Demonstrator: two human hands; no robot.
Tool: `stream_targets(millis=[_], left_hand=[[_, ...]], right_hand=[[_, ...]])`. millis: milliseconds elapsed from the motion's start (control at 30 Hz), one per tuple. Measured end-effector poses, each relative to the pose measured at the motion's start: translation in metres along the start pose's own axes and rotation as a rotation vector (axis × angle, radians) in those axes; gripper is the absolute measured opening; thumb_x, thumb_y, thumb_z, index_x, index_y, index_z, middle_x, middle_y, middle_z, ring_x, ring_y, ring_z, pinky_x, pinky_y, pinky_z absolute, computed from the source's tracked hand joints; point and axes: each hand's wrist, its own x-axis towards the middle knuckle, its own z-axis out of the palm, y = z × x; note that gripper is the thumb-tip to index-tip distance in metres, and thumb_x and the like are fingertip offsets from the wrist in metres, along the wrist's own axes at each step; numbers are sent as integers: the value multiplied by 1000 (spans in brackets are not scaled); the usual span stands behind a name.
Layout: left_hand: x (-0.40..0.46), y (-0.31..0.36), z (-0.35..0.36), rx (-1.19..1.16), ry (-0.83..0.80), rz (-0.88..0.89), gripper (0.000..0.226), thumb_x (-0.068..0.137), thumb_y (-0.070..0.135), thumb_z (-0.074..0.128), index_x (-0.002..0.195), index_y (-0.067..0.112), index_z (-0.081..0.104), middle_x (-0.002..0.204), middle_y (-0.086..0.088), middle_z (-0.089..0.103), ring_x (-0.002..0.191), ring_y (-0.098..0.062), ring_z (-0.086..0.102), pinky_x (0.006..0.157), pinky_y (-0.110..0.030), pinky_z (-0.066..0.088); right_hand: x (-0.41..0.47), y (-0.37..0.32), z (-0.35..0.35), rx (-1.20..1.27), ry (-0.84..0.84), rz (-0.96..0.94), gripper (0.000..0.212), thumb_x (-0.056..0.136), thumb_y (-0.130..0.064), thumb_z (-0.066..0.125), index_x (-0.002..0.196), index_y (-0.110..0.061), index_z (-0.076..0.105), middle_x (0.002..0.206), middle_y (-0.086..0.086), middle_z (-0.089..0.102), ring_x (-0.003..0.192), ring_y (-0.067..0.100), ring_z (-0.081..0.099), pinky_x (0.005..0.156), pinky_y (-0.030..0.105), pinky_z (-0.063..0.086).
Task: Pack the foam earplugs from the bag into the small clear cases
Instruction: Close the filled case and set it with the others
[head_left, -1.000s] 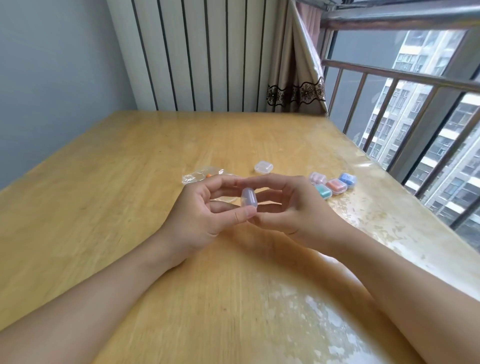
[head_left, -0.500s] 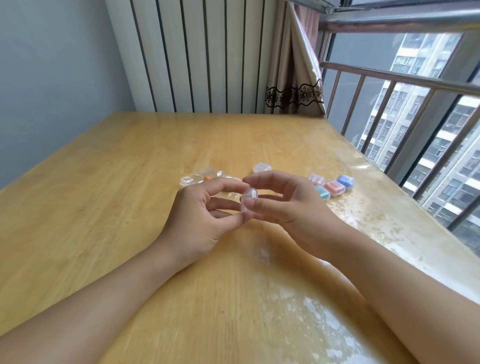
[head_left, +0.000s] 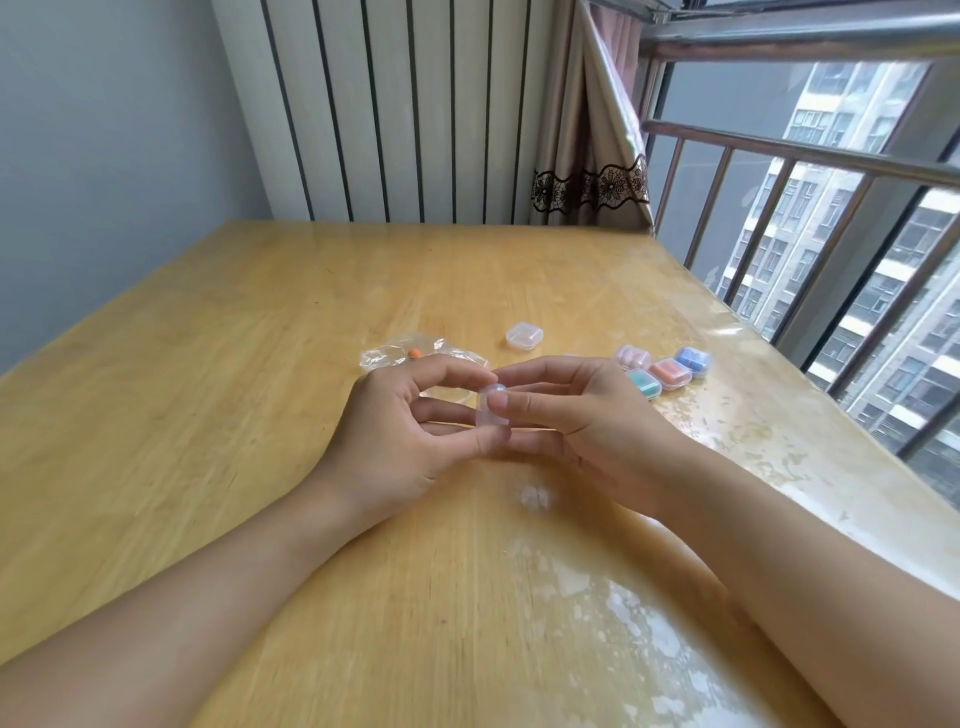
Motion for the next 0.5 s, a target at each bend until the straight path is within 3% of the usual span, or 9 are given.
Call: stream_targets(millis=[167,300,500], left_hand=[[0,0,-1,-43,23,-66,31,72,1,84,97,15,76,102,4,79,86,-15,78,89,-29,59],[2,0,-1,-61,37,-126,29,72,1,85,97,14,77,100,3,79,87,-15,78,95,-32,54],[4,-4,-2,-183,107,-189,21,80,-4,77,97,7,77,98,-14,77,89,-26,76,77,-33,62]], right_hand=[[3,1,1,56,0,52,29,81,-1,78,110,4,74,108,22,77,106,32,74,95,37,60],[4,1,2,86,21,64,26,81,5,76,107,7,74,104,20,77,103,28,75,88,31,62],[7,8,5,-130,149,-39,18,84,6,70,96,-3,80,94,14,80,94,21,75,86,34,62]])
